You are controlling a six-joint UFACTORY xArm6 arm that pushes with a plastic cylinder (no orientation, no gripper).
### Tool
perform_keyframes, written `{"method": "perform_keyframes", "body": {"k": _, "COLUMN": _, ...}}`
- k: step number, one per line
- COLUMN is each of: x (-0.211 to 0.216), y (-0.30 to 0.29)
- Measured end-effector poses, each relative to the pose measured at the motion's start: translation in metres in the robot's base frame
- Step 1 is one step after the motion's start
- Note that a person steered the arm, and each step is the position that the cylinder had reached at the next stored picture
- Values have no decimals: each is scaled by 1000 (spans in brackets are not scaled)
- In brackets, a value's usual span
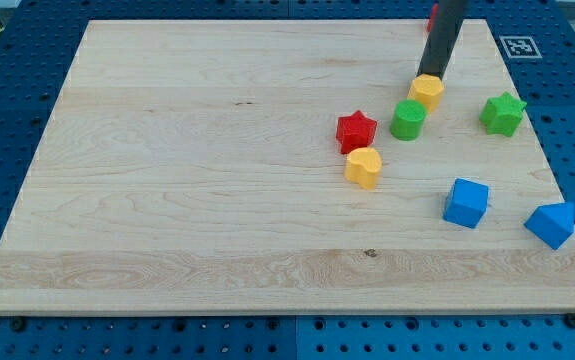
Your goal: Push the yellow hexagon closer to the green star
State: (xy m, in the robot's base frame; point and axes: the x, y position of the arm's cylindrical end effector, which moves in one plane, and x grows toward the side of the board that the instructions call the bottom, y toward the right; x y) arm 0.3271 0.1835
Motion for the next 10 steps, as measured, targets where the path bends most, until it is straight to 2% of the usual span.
{"method": "perform_keyframes", "body": {"k": 1, "x": 0, "y": 0}}
{"method": "perform_keyframes", "body": {"k": 3, "x": -26, "y": -13}}
{"method": "perform_keyframes", "body": {"k": 5, "x": -4, "y": -33}}
{"method": "perform_keyframes", "body": {"k": 7, "x": 34, "y": -30}}
{"method": "perform_keyframes", "body": {"k": 9, "x": 26, "y": 15}}
{"method": "perform_keyframes", "body": {"k": 10, "x": 25, "y": 16}}
